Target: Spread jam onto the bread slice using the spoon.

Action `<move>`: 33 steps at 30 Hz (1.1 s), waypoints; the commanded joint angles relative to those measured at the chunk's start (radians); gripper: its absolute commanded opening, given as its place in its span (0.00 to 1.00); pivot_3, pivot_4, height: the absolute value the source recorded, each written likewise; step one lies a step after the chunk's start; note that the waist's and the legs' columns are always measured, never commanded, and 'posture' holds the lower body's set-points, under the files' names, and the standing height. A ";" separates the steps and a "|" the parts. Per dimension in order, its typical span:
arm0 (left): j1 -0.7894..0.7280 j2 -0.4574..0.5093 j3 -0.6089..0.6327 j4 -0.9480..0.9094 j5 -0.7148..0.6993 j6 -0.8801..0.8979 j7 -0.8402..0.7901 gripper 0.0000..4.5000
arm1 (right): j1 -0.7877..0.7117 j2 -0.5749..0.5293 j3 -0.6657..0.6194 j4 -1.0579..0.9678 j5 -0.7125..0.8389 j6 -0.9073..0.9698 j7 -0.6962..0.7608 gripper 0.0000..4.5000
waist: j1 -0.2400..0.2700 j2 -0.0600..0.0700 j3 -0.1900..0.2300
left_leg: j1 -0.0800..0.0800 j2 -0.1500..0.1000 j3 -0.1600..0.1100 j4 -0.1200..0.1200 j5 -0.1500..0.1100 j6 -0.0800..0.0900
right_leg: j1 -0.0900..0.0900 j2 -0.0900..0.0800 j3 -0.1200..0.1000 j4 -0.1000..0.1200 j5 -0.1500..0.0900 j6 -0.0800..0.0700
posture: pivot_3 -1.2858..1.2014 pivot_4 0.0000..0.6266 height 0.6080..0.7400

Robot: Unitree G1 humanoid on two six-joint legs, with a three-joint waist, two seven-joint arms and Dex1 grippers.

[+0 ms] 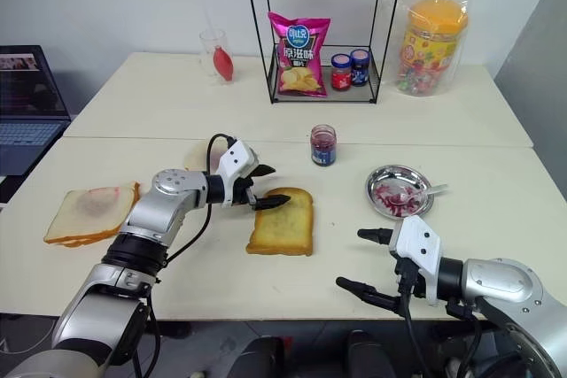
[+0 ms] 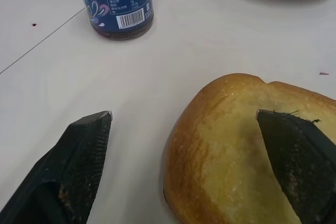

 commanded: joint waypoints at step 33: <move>0.170 0.251 0.030 -0.873 -0.296 0.236 -0.181 1.00 | -0.342 0.518 -0.495 0.771 0.213 0.031 -0.557 1.00 | -0.008 0.010 0.004 | 0.003 0.003 0.004 -0.001 0.000 0.001 | 0.000 0.003 0.004 0.002 0.001 -0.003 | 0.52 0.24 1.00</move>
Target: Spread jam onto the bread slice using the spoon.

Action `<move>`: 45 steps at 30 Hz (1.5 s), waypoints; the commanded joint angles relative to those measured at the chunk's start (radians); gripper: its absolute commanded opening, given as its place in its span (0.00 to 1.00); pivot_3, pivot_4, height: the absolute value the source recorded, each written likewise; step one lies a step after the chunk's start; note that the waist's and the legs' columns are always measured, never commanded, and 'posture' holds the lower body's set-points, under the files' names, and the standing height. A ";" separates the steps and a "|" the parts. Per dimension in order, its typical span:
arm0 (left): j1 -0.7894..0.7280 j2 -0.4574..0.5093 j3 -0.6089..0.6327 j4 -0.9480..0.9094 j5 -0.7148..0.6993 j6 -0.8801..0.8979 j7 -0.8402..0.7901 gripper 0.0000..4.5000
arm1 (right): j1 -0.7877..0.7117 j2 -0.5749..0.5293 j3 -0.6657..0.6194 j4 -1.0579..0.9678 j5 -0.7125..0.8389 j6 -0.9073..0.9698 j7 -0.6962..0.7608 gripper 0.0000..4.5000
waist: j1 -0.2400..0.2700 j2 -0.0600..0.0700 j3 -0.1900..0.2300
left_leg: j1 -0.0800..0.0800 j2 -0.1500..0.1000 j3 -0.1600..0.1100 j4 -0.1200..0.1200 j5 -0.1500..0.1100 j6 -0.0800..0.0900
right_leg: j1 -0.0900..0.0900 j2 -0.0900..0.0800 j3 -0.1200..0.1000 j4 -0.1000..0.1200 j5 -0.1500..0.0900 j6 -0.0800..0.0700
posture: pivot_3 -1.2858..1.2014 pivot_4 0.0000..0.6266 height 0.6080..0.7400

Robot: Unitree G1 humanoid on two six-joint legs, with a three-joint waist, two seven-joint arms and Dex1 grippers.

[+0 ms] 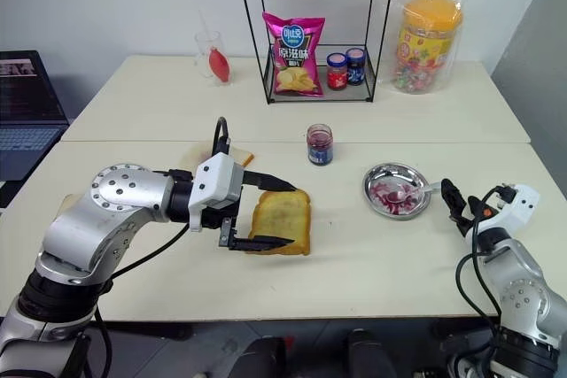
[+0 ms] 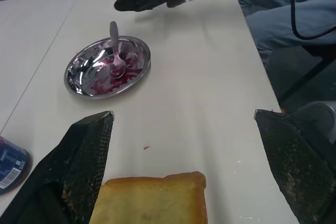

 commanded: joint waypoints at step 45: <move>0.020 -0.031 -0.020 0.028 0.069 -0.082 0.050 1.00 | -0.193 -0.023 -0.034 0.227 0.158 0.005 0.141 0.00 | -0.003 0.002 0.001 | -0.001 0.001 0.000 0.000 0.000 0.000 | 0.000 0.001 0.000 -0.001 0.000 0.000 | 0.52 0.24 1.00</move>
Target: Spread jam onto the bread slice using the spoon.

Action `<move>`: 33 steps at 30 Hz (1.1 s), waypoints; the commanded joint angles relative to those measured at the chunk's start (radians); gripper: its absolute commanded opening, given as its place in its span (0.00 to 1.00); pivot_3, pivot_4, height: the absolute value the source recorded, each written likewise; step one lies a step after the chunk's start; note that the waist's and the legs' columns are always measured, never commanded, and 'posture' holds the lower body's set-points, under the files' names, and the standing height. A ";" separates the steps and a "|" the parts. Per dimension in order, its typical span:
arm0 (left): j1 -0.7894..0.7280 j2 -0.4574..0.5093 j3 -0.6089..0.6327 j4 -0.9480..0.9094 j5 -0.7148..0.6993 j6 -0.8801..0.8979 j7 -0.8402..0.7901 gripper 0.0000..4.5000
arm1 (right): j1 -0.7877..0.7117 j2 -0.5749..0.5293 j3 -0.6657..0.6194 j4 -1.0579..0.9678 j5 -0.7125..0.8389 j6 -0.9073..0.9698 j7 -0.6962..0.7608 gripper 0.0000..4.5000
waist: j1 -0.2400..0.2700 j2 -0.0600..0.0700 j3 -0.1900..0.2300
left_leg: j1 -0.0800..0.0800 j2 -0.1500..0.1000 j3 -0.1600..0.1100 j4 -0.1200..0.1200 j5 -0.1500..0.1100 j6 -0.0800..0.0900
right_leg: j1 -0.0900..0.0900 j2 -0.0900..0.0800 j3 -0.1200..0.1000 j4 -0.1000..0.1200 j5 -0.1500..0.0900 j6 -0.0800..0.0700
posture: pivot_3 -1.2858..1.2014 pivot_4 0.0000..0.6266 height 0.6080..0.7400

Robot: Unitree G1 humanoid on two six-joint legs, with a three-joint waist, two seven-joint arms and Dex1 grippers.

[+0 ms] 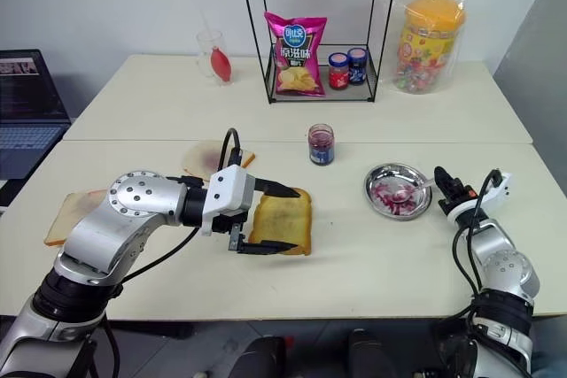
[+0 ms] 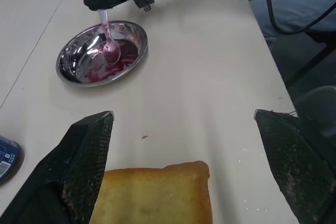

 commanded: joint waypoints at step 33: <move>0.153 -0.149 0.318 -0.090 -0.101 0.214 0.542 1.00 | -0.716 0.083 0.556 0.393 -0.519 -0.495 0.268 0.00 | -0.011 0.002 0.002 | -0.004 0.001 0.000 -0.002 0.000 0.000 | -0.006 0.000 0.000 0.000 0.004 -0.006 | 0.52 0.24 1.00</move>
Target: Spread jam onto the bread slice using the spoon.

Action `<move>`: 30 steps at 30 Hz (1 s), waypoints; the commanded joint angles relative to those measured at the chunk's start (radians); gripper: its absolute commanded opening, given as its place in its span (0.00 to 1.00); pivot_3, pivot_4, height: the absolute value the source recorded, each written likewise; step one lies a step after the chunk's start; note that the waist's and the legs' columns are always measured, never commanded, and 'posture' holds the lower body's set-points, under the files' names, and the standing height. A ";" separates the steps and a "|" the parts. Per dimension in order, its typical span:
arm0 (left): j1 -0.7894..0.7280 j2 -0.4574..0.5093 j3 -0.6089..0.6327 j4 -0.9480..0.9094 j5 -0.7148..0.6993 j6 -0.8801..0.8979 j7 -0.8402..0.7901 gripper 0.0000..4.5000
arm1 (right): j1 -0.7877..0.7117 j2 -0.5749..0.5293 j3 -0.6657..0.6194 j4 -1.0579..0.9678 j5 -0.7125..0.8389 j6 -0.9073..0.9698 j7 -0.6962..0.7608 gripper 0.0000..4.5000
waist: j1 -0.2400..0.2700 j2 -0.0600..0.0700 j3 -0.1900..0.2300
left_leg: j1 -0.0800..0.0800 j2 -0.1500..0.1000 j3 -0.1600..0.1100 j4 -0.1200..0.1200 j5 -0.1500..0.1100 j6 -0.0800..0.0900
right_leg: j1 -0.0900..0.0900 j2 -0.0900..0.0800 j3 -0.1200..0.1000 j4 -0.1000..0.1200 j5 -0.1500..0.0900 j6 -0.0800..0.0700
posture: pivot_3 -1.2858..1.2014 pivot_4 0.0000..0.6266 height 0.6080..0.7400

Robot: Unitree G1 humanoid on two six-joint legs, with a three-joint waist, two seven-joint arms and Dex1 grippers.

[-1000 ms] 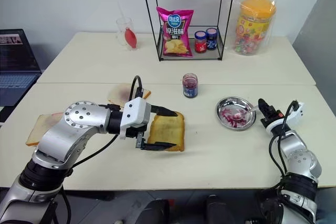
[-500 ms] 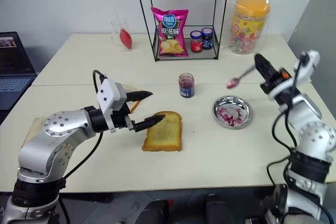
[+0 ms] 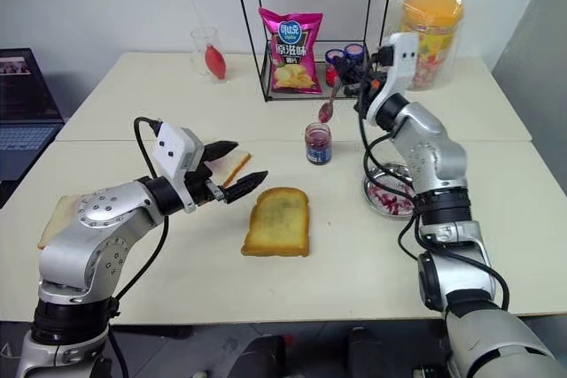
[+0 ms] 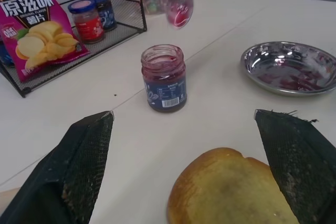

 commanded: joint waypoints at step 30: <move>-0.029 0.006 0.022 0.004 0.006 -0.008 0.029 1.00 | -0.217 0.130 -0.063 0.583 -0.260 -0.341 0.006 0.00 | -0.004 0.000 0.000 | 0.000 0.000 0.000 0.000 0.000 0.000 | 0.000 0.000 0.000 0.002 0.000 0.000 | 0.52 0.24 1.00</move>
